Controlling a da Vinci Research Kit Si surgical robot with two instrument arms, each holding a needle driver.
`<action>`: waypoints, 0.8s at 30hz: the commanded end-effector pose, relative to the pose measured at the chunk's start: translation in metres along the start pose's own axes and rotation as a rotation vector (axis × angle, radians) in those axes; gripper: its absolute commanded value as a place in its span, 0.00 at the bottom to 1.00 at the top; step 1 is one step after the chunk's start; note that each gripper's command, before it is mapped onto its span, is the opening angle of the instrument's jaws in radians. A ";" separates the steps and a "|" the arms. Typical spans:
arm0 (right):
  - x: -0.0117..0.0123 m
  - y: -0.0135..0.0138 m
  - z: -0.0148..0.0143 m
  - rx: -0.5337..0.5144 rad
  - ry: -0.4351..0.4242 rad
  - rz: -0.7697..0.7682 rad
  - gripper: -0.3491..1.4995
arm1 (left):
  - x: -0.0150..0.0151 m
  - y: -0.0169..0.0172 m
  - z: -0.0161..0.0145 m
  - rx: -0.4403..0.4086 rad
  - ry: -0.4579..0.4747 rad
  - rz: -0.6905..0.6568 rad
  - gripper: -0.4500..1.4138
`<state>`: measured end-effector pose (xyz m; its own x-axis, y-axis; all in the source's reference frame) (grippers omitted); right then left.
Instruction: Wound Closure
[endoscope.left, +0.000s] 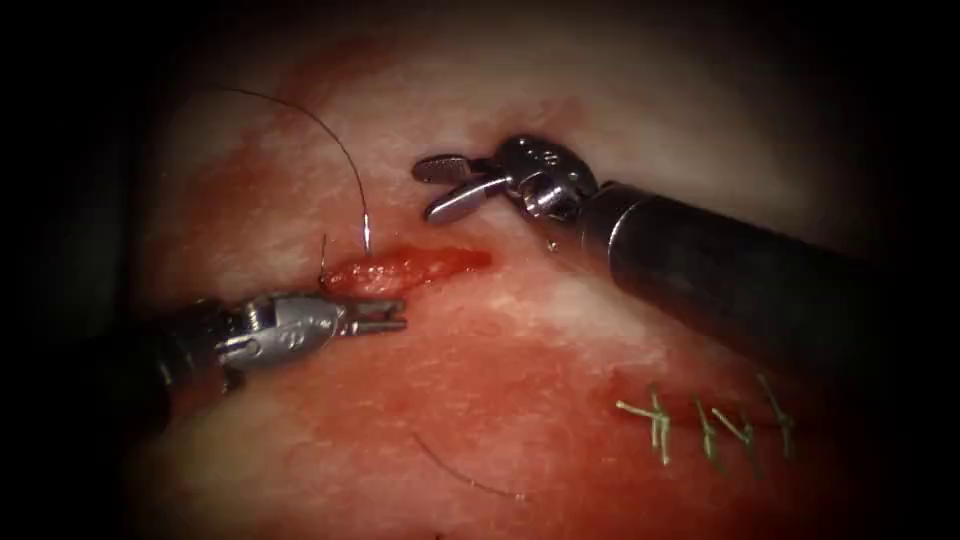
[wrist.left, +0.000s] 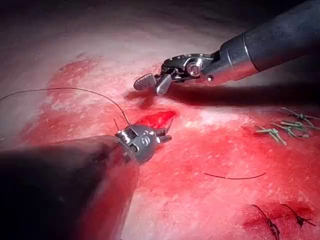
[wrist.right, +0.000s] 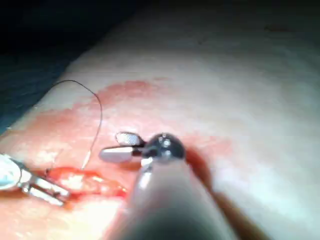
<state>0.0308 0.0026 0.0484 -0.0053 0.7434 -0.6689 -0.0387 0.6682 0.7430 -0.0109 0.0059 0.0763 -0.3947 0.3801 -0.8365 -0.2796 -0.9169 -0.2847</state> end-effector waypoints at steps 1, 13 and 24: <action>0.0001 0.0003 0.0008 0.003 0.001 -0.002 0.89 | -0.0001 0.0000 0.0006 -0.006 0.022 -0.053 0.00; 0.0001 -0.0002 0.0003 0.008 0.000 0.011 0.90 | 0.0040 0.0038 -0.0010 -0.194 0.147 -0.295 0.00; -0.0003 -0.0050 -0.0017 0.012 -0.001 0.360 0.72 | 0.0063 0.0032 -0.0015 -0.006 0.114 0.252 0.00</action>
<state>0.0284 -0.0017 0.0446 -0.0146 0.9384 -0.3452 -0.0264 0.3447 0.9383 -0.0125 0.0054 0.0687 -0.3626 0.0888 -0.9277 -0.1860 -0.9823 -0.0214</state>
